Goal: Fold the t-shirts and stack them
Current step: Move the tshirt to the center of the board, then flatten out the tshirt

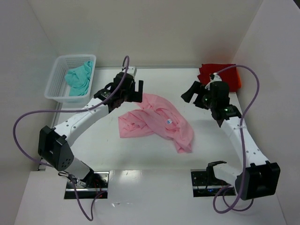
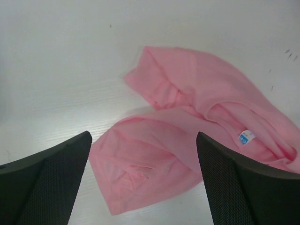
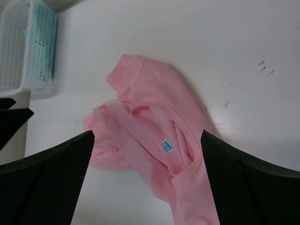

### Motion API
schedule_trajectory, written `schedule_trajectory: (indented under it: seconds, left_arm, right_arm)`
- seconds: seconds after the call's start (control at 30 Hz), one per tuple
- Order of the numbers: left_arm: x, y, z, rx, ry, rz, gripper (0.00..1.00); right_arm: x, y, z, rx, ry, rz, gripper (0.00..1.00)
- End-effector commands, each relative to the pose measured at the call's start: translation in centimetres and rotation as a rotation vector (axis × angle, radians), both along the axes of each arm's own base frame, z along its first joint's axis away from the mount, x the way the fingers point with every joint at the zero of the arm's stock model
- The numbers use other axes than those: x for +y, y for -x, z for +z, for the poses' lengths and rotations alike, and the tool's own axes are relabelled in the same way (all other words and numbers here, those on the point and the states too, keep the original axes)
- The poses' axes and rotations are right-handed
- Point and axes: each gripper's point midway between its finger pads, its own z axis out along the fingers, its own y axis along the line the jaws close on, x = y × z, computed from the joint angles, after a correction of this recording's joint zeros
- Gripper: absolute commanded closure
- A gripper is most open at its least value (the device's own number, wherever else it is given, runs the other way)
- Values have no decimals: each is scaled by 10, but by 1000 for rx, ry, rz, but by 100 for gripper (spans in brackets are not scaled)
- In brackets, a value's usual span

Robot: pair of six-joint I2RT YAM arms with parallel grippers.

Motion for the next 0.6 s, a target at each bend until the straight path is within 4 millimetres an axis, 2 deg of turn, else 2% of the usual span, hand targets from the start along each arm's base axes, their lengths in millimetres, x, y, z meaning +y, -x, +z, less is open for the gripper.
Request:
schedule_trajectory:
  seconds: [0.0, 0.03, 0.07, 0.1, 0.13, 0.2, 0.3, 0.33, 0.37, 0.4, 0.43, 0.5, 0.57]
  left_arm:
    - [20, -12, -50, 119, 66, 46, 0]
    - [24, -11, -56, 139, 80, 54, 0]
    - [27, -12, -59, 143, 86, 58, 0]
    - [35, -12, -67, 164, 93, 78, 0]
    - [37, -15, -65, 159, 104, 80, 0]
    - [51, -17, -73, 182, 117, 111, 0]
    - [65, -16, -71, 174, 130, 137, 0]
    - [73, -15, -70, 175, 140, 149, 0]
    - [78, -16, -67, 166, 145, 160, 0]
    - [83, -15, -72, 175, 134, 165, 0]
    - [85, -15, -66, 163, 146, 166, 0]
    - [97, -15, -62, 152, 148, 179, 0]
    - [103, -15, -57, 137, 145, 185, 0]
  right_arm:
    - [25, -7, -21, 20, -55, 85, 0]
    - [30, -8, -28, 38, -49, 94, 0]
    - [39, -11, -25, 26, -38, 123, 0]
    - [56, -17, -28, 30, -22, 165, 0]
    - [66, -20, -32, 44, -19, 186, 0]
    - [105, -30, -48, 104, -25, 257, 2]
    - [132, -30, -60, 142, -40, 276, 2]
    - [148, -30, -66, 149, -44, 303, 2]
    - [154, -29, -68, 162, -50, 311, 2]
    - [158, -31, -75, 174, -51, 289, 2]
    - [163, -32, -78, 180, -43, 293, 2]
    - [175, -34, -106, 229, -15, 287, 5]
    - [182, -36, -112, 246, -15, 292, 6]
